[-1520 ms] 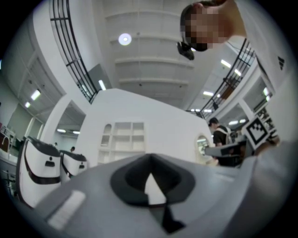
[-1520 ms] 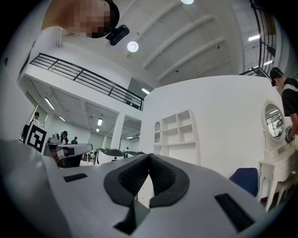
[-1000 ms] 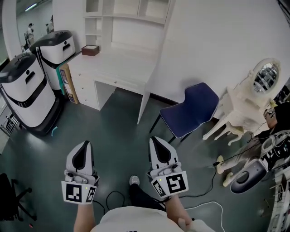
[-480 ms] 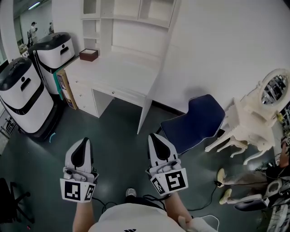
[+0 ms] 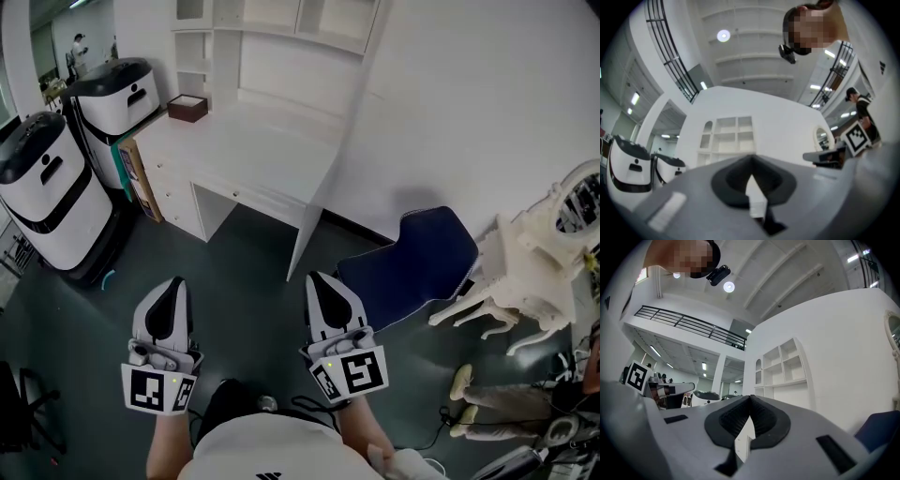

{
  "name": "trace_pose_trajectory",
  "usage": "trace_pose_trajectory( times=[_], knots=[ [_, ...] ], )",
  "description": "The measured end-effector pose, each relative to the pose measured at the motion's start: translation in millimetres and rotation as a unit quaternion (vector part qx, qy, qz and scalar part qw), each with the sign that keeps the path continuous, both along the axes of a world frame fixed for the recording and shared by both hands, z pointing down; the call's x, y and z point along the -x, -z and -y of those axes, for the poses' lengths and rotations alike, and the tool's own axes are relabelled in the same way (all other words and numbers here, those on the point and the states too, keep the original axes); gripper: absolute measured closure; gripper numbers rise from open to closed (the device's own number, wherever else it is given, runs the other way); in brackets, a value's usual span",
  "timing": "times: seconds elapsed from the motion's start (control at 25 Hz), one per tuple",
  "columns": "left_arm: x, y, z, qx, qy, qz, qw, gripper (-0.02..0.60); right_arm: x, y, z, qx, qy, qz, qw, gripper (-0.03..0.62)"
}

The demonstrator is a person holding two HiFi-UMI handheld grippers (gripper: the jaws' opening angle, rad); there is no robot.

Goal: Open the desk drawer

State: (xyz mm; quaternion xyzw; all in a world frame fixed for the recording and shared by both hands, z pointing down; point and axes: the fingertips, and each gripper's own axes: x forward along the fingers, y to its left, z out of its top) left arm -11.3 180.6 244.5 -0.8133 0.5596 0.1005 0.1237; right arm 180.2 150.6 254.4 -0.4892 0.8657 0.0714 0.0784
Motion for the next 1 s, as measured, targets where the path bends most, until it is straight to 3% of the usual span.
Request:
trace_pose_trajectory(
  times=[0.4,1.0],
  knots=[
    [10.8,-11.4,88.2,0.012,-0.012,0.001,0.9999,0.575,8.2,-11.0,85.1,0.015,-0.016,0.003,1.0,0.592],
    [92.2,-4.7,270.4,0.017,-0.056,0.002,0.9983,0.575,80.9,-2.3,246.8,0.023,-0.066,0.01,0.998,0.592]
  ],
)
